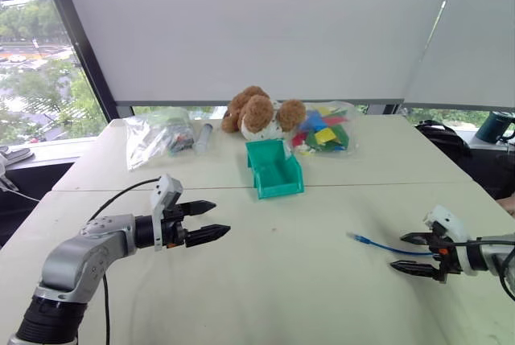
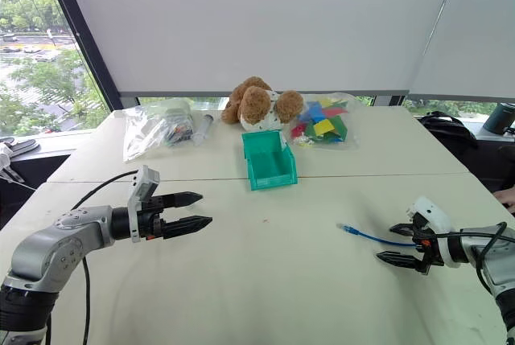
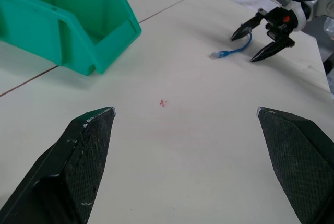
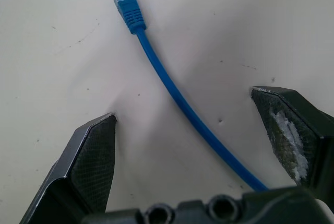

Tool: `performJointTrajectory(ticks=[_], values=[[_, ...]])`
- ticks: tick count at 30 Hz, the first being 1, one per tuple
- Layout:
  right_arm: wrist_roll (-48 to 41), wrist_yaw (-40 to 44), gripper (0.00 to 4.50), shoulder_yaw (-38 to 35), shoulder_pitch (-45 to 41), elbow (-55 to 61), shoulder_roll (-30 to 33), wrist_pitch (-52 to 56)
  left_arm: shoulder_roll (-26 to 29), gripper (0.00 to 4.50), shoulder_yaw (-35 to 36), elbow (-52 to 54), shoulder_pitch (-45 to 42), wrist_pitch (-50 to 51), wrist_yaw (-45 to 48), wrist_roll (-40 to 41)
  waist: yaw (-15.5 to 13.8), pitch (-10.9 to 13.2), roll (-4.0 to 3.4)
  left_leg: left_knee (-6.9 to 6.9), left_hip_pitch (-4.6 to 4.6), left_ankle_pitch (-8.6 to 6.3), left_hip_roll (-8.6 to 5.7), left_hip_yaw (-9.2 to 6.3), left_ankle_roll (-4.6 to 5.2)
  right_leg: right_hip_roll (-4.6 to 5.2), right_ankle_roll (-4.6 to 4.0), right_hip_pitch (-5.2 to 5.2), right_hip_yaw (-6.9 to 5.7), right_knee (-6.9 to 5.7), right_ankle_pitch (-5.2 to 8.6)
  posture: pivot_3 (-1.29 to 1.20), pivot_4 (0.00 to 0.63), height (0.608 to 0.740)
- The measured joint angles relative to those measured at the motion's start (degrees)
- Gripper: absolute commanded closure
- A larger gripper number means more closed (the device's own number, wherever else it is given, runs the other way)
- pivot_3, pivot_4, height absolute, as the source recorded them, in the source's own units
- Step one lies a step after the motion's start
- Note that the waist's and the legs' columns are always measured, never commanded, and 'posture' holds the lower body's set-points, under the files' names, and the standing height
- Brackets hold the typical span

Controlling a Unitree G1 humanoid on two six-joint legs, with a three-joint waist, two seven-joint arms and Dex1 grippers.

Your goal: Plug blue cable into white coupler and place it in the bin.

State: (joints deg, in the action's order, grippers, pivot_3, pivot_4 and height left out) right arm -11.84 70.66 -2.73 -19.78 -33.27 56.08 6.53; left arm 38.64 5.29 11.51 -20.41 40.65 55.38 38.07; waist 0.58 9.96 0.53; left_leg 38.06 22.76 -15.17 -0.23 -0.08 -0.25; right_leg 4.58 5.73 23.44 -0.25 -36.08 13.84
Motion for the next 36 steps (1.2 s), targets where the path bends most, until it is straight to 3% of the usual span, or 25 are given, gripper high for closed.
performJointTrajectory(ticks=[7, 12, 19, 22, 28, 34, 36], values=[[0.94, 1.69, 4.41, 0.26, -0.83, -1.81, -0.58, -2.05, 0.02, 0.00, 0.01, 0.16, 0.00, 0.00, -0.48, 0.00, 0.04, 0.00, 0.01, -0.07, -0.33, -0.03, 0.01, -0.03, 0.03, 0.01, -0.16, -0.32, 0.01, 0.03, 0.10, 0.00, 0.150, 0.740], [2.21, 2.31, 4.47, 1.28, -0.83, 2.69, -0.34, -0.32, 0.12, 0.00, 0.01, 0.13, -0.04, -0.01, -0.37, -0.04, 0.07, 0.00, 0.01, -0.08, -0.33, -0.03, 0.02, -0.03, 0.03, 0.01, -0.16, -0.30, 0.01, 0.02, 0.10, 0.00, 0.150, 0.740], [-2.15, 5.10, 4.47, 5.14, -2.52, 29.63, -0.68, 15.38, 0.14, 0.00, -0.12, -0.36, -1.18, -0.03, 0.02, -0.13, -0.01, 0.10, -0.17, -0.13, -0.29, -0.03, 0.04, -0.06, 0.02, 0.02, 0.00, -0.17, 0.01, -0.03, 0.01, 0.00, 0.150, 0.740], [-2.67, 5.33, 4.47, 10.58, -6.28, 37.57, -4.22, 19.31, 0.12, 0.00, -0.58, -1.09, -1.92, -0.03, 0.80, -0.26, 0.01, 0.10, -0.08, -0.12, -0.28, -0.03, 0.04, -0.09, 0.02, 0.02, -0.08, -0.18, -0.01, -0.01, 0.06, 0.00, 0.150, 0.740], [4.94, 4.87, 4.47, 23.76, -11.02, 35.26, -10.83, 17.36, 0.13, 0.00, -2.19, -1.42, -2.58, -0.02, 2.02, -0.37, -0.07, 0.12, -0.05, -0.11, -0.15, -0.03, -0.04, -0.05, 0.02, 0.10, -0.16, -0.09, 0.00, 0.04, 0.10, 0.00, 0.150, 0.740], [9.40, 3.86, 4.47, 28.51, -16.65, 28.07, -17.12, 15.47, 1.13, 0.00, -6.72, -1.18, -2.29, -3.38, 5.49, -3.88, 0.11, 0.13, -0.06, -0.13, -0.16, -0.03, -0.03, -0.05, 0.02, 0.07, -0.02, -0.05, 0.00, -0.01, 0.02, 0.00, 0.150, 0.740], [9.94, 3.88, 3.62, 28.68, -17.72, 26.54, -17.55, 14.85, 2.01, 0.00, -9.44, -1.71, -1.83, -6.67, 7.60, -6.90, 0.01, 0.13, -0.06, -0.13, -0.16, -0.03, -0.03, -0.05, 0.02, 0.07, -0.04, -0.07, 0.00, 0.00, 0.03, 0.00, 0.150, 0.740]])
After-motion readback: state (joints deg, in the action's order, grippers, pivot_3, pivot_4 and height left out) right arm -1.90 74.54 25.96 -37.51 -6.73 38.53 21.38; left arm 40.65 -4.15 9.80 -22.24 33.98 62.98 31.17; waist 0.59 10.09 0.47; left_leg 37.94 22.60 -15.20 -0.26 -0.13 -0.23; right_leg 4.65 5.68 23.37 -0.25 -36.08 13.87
